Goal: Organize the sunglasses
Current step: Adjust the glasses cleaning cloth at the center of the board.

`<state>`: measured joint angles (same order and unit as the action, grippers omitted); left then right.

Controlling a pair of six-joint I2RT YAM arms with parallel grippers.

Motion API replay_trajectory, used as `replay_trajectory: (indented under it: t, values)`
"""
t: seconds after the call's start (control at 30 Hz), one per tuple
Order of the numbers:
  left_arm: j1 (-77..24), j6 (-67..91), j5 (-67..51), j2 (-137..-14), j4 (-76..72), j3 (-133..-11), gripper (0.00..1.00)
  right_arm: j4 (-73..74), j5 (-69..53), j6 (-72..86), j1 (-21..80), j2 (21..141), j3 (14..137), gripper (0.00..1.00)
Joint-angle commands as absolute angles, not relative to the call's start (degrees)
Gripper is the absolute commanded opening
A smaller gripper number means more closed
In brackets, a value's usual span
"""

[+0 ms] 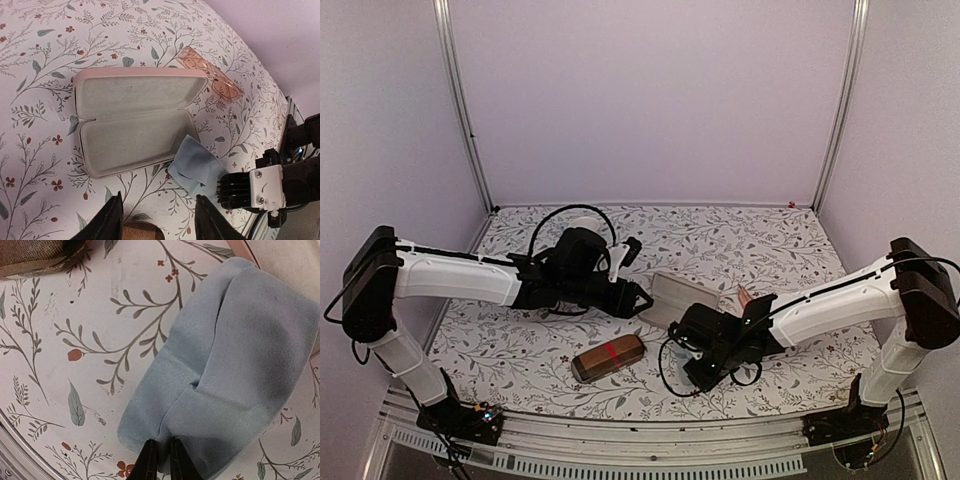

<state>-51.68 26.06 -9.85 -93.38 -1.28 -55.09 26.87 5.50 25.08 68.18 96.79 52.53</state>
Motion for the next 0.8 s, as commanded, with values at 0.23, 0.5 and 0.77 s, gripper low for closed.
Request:
replay_trajectory:
  t: [0.23, 0.5, 0.77]
  values:
    - [-51.0, 25.2, -10.4, -93.8, -2.2, -54.5, 0.50, 28.3, 6.2, 25.1, 67.5, 91.7, 51.9, 0.08]
    - [-51.0, 25.1, -10.4, -94.0, -2.2, -54.5, 0.50, 25.2, 1.6, 24.2, 64.8, 88.1, 48.5, 0.10]
    - [-51.0, 25.1, -10.2, -94.2, -2.3, -54.2, 0.50, 22.7, -0.6, 24.1, 64.2, 88.9, 46.8, 0.10]
